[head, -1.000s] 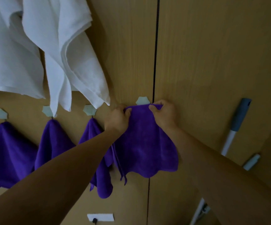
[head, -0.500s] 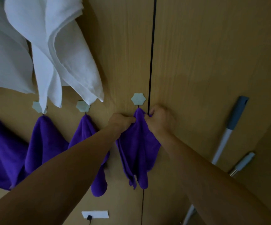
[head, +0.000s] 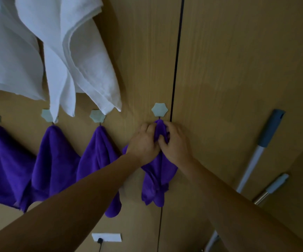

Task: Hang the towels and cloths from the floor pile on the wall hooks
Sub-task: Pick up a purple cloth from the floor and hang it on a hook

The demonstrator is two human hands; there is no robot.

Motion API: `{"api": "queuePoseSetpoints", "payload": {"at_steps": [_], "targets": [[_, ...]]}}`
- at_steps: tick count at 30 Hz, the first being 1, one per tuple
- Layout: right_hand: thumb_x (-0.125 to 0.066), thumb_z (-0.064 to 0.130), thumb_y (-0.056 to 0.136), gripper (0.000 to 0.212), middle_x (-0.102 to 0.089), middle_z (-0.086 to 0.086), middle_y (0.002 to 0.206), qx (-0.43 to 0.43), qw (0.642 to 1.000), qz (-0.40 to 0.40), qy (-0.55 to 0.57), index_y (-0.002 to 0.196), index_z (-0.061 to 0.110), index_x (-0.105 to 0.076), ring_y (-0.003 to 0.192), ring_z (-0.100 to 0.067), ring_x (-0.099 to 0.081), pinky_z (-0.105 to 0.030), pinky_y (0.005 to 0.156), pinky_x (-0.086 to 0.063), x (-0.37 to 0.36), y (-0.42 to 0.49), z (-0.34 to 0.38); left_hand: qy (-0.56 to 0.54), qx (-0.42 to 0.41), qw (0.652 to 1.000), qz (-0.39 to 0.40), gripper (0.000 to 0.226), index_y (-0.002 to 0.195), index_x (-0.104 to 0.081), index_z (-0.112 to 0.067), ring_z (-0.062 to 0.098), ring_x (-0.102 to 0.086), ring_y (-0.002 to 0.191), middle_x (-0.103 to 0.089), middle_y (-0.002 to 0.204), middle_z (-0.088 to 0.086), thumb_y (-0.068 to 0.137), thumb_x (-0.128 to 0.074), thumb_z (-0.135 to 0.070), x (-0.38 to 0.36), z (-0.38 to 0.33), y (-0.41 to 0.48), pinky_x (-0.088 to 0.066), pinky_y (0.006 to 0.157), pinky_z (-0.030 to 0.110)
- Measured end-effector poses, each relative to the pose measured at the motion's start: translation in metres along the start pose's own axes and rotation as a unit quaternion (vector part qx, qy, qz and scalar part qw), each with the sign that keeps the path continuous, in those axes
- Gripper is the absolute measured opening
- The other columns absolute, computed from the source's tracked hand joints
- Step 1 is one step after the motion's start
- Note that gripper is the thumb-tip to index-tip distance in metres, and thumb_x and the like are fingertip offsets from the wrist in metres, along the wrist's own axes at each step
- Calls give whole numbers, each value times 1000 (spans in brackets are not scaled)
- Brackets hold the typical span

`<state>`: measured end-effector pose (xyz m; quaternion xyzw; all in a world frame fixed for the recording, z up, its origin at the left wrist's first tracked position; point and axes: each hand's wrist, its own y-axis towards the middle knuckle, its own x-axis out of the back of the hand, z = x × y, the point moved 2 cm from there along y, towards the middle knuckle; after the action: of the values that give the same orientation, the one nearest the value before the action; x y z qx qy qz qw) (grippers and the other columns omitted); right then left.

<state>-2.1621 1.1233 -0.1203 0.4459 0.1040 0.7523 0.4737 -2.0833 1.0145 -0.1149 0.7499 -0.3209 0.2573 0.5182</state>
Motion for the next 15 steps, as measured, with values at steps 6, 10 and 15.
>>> {"api": "queuePoseSetpoints", "payload": {"at_steps": [6, 10, 15], "targets": [[-58, 17, 88, 41, -64, 4, 109, -31, 999, -26, -4, 128, 24, -53, 96, -13, -60, -30, 80, -50, -2, 4, 1, -40, 47, 996, -63, 48, 126, -54, -11, 16, -48, 108, -50, 120, 6, 81, -67, -18, -5, 0, 0, -38, 89, 21], [-54, 16, 89, 19, -65, 4, 85, -105, 991, 11, 82, 105, 20, -64, 72, -9, -60, -22, 59, -41, -2, 7, -2, -159, 113, 981, -3, 24, 97, -58, -23, 0, -55, 77, -62, 92, -9, 81, -59, -5, 0, -2, 10, -39, 66, 6], [-52, 17, 92, 16, -64, 1, 84, -152, 978, 40, 139, 105, 16, -60, 73, -15, -62, -25, 59, -47, -5, 2, -9, -307, 258, 912, 86, 12, 84, -57, -22, 16, -61, 77, -64, 82, 0, 87, -52, -12, -2, 5, 10, -50, 68, 29]]}}
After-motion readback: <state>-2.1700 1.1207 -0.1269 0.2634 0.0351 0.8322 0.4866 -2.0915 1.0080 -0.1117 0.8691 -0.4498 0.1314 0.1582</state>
